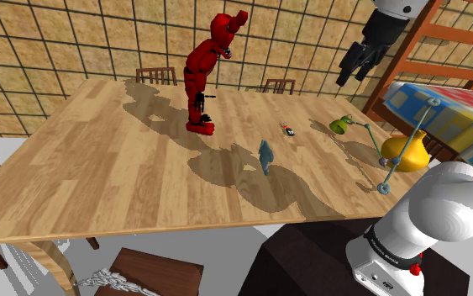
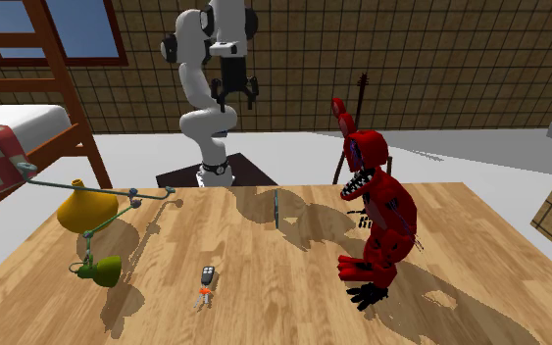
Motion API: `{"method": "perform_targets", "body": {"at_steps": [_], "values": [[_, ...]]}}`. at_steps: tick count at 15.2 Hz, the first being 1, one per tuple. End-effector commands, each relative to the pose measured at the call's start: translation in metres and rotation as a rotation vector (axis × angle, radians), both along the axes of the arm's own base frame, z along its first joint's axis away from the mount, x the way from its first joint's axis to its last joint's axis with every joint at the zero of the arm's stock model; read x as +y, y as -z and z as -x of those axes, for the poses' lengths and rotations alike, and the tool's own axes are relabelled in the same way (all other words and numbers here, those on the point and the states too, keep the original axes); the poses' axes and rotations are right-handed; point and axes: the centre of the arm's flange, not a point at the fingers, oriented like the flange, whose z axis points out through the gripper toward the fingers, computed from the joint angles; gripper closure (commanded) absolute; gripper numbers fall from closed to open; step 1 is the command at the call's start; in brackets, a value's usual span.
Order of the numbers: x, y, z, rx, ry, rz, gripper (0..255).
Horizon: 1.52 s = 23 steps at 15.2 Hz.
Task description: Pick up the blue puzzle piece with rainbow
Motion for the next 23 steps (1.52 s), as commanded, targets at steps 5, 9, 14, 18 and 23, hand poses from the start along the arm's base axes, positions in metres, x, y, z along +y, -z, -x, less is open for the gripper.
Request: {"method": "perform_targets", "body": {"at_steps": [5,9,14,18,23], "values": [[0.011,0.043,-0.031,0.023,0.069,-0.011,0],[0.020,0.088,-0.062,0.047,0.138,-0.023,0],[0.029,0.144,-0.100,0.076,0.224,-0.037,0],[0.035,0.189,-0.130,0.100,0.293,-0.048,0],[0.039,0.247,-0.166,0.129,0.379,-0.062,0]]}}
